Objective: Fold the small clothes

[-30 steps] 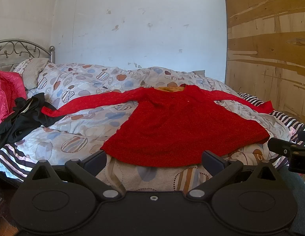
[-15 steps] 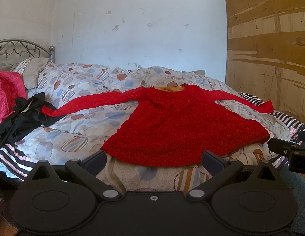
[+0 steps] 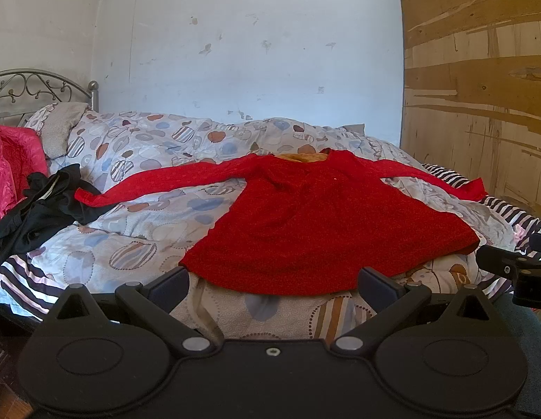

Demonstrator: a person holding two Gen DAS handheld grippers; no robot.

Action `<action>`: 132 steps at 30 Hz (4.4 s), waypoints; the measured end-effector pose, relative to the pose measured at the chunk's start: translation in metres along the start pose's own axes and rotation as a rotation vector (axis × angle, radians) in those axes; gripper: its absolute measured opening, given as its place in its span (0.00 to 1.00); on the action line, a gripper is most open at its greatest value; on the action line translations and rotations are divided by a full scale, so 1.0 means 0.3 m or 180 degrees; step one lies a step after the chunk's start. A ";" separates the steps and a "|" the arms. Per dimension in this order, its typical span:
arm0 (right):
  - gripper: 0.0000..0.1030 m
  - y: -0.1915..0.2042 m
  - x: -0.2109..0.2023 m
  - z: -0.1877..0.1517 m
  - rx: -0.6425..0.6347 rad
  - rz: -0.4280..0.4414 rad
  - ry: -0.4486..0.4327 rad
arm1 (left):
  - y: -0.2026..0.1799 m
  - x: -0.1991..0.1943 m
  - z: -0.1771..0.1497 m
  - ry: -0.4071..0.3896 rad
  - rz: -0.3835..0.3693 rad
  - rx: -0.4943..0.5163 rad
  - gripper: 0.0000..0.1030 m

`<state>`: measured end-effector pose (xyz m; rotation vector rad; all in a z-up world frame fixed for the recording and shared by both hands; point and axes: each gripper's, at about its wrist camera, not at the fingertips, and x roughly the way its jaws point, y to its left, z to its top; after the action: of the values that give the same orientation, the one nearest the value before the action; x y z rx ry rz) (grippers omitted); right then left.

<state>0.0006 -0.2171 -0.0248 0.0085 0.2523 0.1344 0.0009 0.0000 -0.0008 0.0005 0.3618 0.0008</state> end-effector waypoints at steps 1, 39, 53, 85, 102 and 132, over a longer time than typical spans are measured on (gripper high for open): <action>1.00 -0.001 0.000 0.000 0.0001 0.0000 0.0000 | 0.000 0.000 0.000 0.0000 0.0000 0.0000 0.99; 1.00 -0.007 0.054 0.030 0.0052 0.0064 0.0244 | 0.009 0.056 0.013 0.0196 -0.0041 -0.0082 0.99; 1.00 -0.138 0.365 0.251 0.0129 -0.0175 0.0556 | 0.010 0.374 0.269 0.0387 0.0146 -0.0025 0.99; 1.00 -0.961 1.024 0.295 0.0620 -0.0444 0.0294 | -0.152 1.108 0.376 0.0560 0.0107 -0.0134 0.99; 0.40 -1.516 1.423 0.229 0.1648 -0.1660 0.0606 | -0.108 1.158 0.356 0.0608 0.0039 -0.0217 0.99; 0.05 -0.285 1.378 0.909 -0.0041 0.0570 -0.0015 | 0.199 0.974 0.443 0.0314 0.0240 -0.0844 0.99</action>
<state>0.4764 -0.2443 0.1345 0.0186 0.2457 0.3141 0.3213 0.0599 0.0200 -0.2489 0.4580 0.1239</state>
